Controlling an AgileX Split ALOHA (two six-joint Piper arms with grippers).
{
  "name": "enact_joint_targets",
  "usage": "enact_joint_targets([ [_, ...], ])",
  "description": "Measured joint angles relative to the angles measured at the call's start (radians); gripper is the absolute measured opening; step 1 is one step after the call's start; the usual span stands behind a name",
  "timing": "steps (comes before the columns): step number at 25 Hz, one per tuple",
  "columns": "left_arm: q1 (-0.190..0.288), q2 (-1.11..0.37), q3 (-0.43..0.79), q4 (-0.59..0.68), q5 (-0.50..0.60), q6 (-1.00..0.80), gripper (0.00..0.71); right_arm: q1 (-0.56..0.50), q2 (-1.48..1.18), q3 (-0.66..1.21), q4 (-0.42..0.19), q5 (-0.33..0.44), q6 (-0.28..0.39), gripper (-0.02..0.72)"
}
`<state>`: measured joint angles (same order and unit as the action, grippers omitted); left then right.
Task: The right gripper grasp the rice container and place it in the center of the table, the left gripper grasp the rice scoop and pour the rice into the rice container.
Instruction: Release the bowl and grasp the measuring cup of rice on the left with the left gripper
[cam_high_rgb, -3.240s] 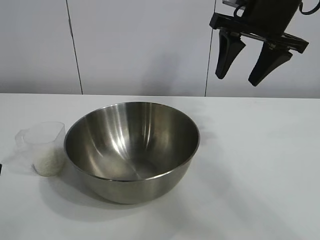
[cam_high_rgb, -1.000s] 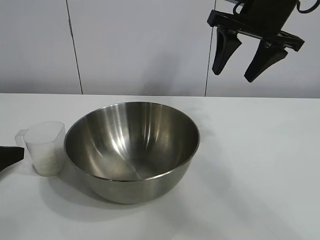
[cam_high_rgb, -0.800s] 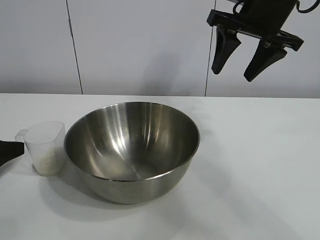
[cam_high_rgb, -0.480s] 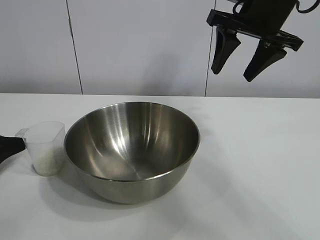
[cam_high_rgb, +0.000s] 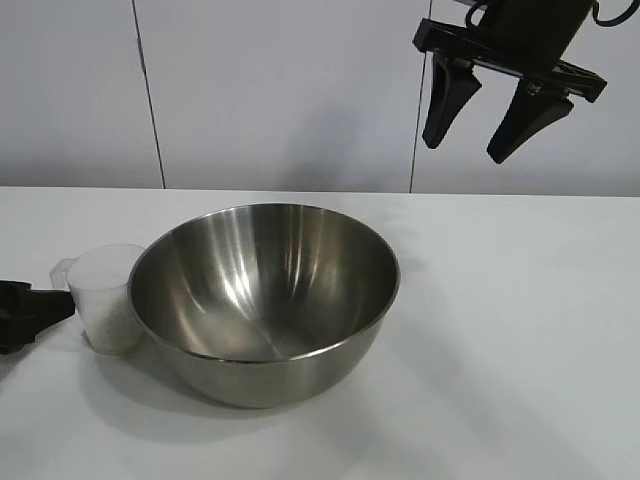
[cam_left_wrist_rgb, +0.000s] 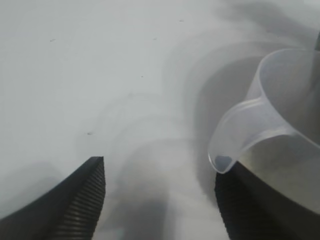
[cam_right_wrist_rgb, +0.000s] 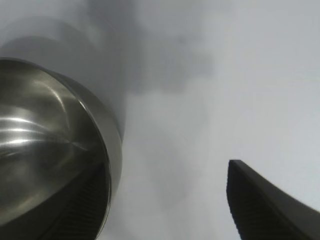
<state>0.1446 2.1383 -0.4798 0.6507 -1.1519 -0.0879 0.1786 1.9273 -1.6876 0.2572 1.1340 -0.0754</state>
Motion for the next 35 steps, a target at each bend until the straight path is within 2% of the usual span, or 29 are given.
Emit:
enact_joint_targets([
  [15, 0.000, -0.017, 0.000, -0.028, 0.000, -0.058, 0.446, 0.000, 0.000, 0.000, 0.001, -0.001, 0.000, 0.473],
  [20, 0.000, -0.024, -0.020, -0.008, 0.000, -0.072, 0.394, 0.000, 0.000, 0.000, 0.001, -0.004, 0.000, 0.473],
  [26, 0.000, -0.024, -0.060, 0.059, 0.000, -0.100, 0.369, 0.000, 0.000, 0.000, 0.001, -0.005, 0.000, 0.473],
  [28, 0.000, -0.024, -0.060, 0.062, -0.001, -0.123, 0.303, 0.000, 0.000, 0.000, 0.001, -0.005, 0.000, 0.473],
  [30, 0.000, -0.024, -0.060, 0.067, 0.000, -0.151, 0.143, 0.000, 0.000, 0.000, 0.001, -0.005, 0.000, 0.473],
  [31, 0.000, -0.024, -0.060, 0.067, 0.000, -0.158, 0.097, 0.000, 0.000, 0.000, 0.001, -0.005, 0.000, 0.473],
  [33, 0.000, -0.024, -0.060, 0.067, 0.001, -0.168, 0.039, 0.000, 0.000, 0.000, 0.001, -0.005, 0.000, 0.473],
  [35, 0.000, -0.024, -0.060, 0.067, 0.001, -0.171, 0.021, 0.000, 0.000, 0.000, 0.001, -0.005, 0.000, 0.473],
])
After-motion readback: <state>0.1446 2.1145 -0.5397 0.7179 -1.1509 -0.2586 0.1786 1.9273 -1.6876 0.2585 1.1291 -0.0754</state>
